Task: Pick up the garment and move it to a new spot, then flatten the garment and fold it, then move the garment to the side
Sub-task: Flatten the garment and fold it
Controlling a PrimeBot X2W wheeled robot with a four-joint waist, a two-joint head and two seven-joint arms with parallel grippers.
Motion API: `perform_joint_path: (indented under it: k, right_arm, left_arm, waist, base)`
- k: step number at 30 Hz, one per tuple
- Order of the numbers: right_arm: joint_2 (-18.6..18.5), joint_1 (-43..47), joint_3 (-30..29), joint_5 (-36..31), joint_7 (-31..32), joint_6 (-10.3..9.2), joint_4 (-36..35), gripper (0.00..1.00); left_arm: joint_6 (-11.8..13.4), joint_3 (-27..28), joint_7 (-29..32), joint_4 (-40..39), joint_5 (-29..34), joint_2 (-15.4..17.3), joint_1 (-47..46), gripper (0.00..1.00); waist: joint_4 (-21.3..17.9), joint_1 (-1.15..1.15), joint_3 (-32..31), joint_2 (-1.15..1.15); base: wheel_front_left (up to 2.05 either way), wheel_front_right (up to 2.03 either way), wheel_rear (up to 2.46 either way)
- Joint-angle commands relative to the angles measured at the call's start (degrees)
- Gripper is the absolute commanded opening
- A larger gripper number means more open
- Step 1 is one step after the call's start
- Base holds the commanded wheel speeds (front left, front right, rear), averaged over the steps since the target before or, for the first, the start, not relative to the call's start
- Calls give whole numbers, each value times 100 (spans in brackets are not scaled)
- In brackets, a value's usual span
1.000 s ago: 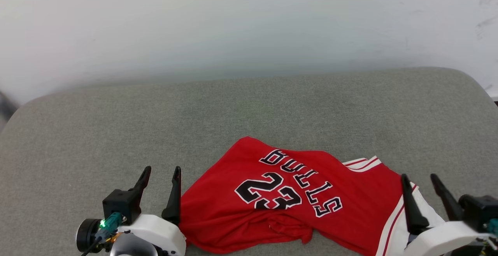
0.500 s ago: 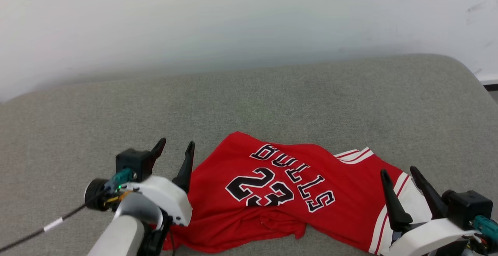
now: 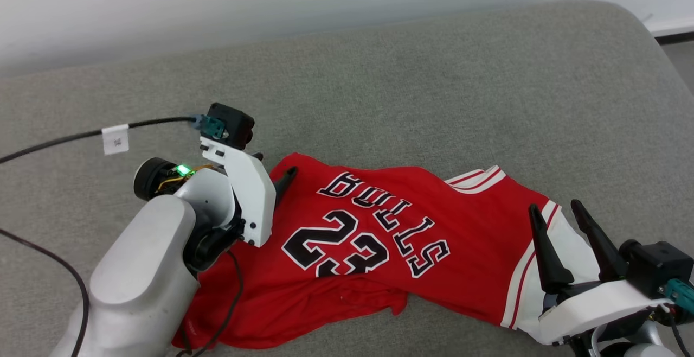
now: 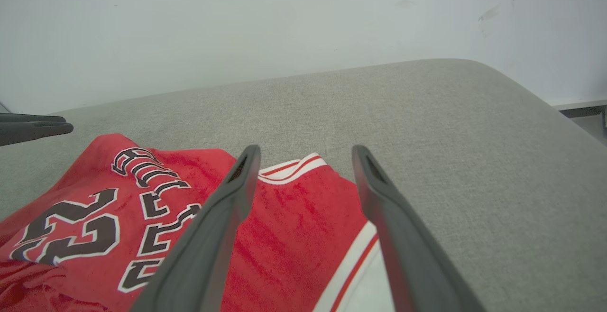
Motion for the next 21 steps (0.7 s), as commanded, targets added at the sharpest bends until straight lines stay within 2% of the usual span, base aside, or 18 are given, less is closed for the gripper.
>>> perform_joint_path:
  k: [1, 6, 12, 13, 14, 15, 16, 17, 21]
  right_arm:
    - [22, -73, -18, 16, -43, -2, 18, 100]
    - [23, -209, 8, 240, -205, -2, 179, 100]
    - [24, -318, 16, 411, -363, -2, 409, 100]
    - [24, -331, 24, 415, -382, -2, 448, 100]
    - [24, -340, 25, 431, -413, -2, 479, 100]
    - [24, -355, 32, 461, -423, -2, 513, 100]
    - [24, -370, 40, 480, -448, -2, 539, 100]
    - [24, -390, 46, 504, -466, -2, 566, 100]
    - [24, -394, 52, 631, -532, -2, 682, 100]
  left_arm:
    - [-14, -51, 125, 47, -42, 16, -95, 100]
    - [-32, -321, 974, 439, -255, 199, -442, 100]
    - [-34, -600, 1932, 768, -517, 210, -421, 100]
    - [-35, -647, 2058, 781, -563, 207, -381, 84]
    - [-28, -657, 2142, 788, -602, 196, -348, 58]
    - [-14, -685, 2241, 797, -615, 199, -322, 26]
    - [-8, -703, 2275, 791, -610, 213, -306, 5]
    - [7, -708, 2251, 773, -579, 231, -301, 0]
    - [33, -676, 1828, 605, -397, 296, -365, 0]
  waist:
    - [-127, 0, 199, 0]
    - [-262, 0, 474, 0]
    - [-330, 0, 640, 0]
    - [-337, 0, 650, 0]
    - [-343, 0, 661, 0]
    - [-347, 0, 669, 0]
    - [-351, 0, 675, 0]
    - [-355, 0, 673, 0]
    - [-332, 0, 591, 0]
  base:
    - [0, 0, 0]
    - [0, 0, 0]
    - [0, 0, 0]
    - [0, 0, 0]
    - [0, 0, 0]
    - [0, 0, 0]
    - [0, 0, 0]
    - [0, 0, 0]
    - [0, 0, 0]
